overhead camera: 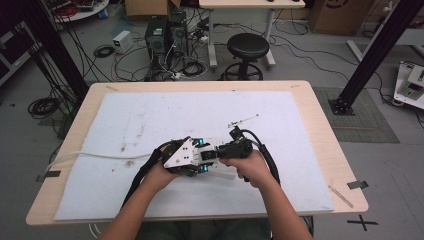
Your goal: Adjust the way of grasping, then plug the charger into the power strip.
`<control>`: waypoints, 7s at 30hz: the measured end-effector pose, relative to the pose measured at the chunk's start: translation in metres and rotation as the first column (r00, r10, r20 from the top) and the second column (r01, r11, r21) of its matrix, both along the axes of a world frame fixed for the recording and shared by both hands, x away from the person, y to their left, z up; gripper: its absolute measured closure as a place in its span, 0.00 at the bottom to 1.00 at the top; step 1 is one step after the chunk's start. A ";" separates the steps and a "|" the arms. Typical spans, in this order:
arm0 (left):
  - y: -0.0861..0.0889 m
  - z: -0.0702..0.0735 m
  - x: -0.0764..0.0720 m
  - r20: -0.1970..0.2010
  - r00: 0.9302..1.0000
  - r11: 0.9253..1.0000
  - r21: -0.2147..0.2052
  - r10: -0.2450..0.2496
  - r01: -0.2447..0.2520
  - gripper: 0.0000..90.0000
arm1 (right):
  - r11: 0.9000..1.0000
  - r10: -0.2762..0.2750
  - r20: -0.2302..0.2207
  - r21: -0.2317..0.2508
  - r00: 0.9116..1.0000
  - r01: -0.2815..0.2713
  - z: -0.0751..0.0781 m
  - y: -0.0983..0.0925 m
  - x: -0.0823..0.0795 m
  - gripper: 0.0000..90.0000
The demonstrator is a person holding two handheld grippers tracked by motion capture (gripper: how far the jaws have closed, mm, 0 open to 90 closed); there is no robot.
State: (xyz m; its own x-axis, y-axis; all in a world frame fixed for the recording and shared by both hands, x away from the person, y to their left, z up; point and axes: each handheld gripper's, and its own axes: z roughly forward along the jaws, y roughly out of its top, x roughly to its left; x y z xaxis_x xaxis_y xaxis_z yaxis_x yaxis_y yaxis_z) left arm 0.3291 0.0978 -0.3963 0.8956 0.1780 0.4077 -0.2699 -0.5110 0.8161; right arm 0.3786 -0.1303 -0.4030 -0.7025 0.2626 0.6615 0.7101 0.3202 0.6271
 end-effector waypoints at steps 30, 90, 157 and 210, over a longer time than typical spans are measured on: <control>0.022 0.008 0.006 -0.220 0.965 0.989 0.029 0.145 -0.142 0.23 | 0.993 -0.085 0.114 -0.072 0.990 0.093 0.025 -0.024 -0.001 0.70; 0.152 0.042 0.043 -0.348 0.858 0.919 0.254 0.378 -0.302 0.20 | 0.764 0.307 0.205 -0.636 0.929 -0.112 0.076 0.008 0.041 0.70; 0.147 0.029 0.037 -0.334 0.860 0.911 0.287 0.386 -0.298 0.20 | 0.347 0.584 0.099 -0.928 0.806 -0.138 0.040 0.089 0.026 0.71; 0.143 0.032 0.037 -0.334 0.862 0.914 0.277 0.381 -0.297 0.20 | 0.685 0.385 0.236 -0.721 0.892 -0.105 0.062 0.035 0.026 0.35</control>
